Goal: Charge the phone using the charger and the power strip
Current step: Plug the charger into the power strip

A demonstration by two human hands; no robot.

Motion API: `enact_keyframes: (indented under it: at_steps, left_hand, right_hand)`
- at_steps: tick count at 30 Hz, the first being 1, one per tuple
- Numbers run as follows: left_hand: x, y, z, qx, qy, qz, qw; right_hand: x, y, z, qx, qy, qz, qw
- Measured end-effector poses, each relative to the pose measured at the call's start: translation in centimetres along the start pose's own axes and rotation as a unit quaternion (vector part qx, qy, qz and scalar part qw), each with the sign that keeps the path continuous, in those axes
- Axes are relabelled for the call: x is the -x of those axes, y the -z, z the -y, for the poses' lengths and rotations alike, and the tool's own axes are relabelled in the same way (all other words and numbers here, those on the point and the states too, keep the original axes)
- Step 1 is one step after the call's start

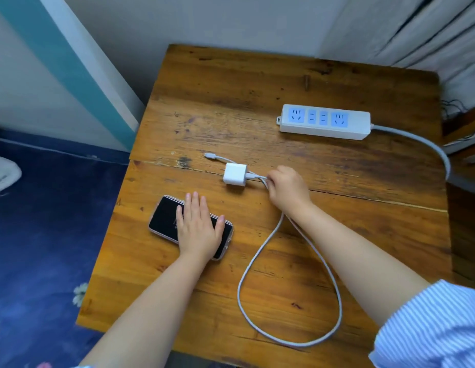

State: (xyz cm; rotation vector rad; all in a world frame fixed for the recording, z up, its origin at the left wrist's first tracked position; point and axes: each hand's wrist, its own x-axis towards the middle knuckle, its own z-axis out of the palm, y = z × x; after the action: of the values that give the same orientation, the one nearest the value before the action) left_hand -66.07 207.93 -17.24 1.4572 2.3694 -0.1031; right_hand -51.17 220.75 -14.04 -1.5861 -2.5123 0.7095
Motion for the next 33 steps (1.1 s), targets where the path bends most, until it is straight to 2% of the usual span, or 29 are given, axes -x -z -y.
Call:
enact_keyframes:
  at_steps: [7, 10, 13, 19, 26, 33]
  left_hand:
    - [0.3, -0.2, -0.2, 0.012, 0.001, -0.020, 1.000]
    - [0.3, -0.4, -0.2, 0.008, 0.001, -0.026, 1.000]
    - [0.3, -0.4, -0.1, 0.005, 0.003, -0.021, 1.000]
    - [-0.2, 1.1, -0.6, 0.037, 0.023, 0.010, 0.999]
    - [-4.7, 4.6, -5.4, 0.091, -0.021, -0.010, 0.996]
    - [-9.7, 4.2, -13.5, 0.107, -0.047, -0.032, 0.993]
  right_hand:
    - [3.6, 2.5, -4.6, 0.035, -0.087, 0.030, 0.995]
    - [2.9, 1.7, -3.3, 0.020, -0.071, 0.059, 0.995]
    - [2.0, 0.5, -1.8, 0.031, -0.054, 0.054, 0.997]
    - [1.9, 1.9, -2.5, -0.071, -0.098, 0.060, 0.991]
    - [1.2, 8.5, -7.4, -0.072, -0.153, -0.013, 0.985]
    - [-1.9, 13.1, -11.0, -0.018, -0.146, -0.056, 0.988]
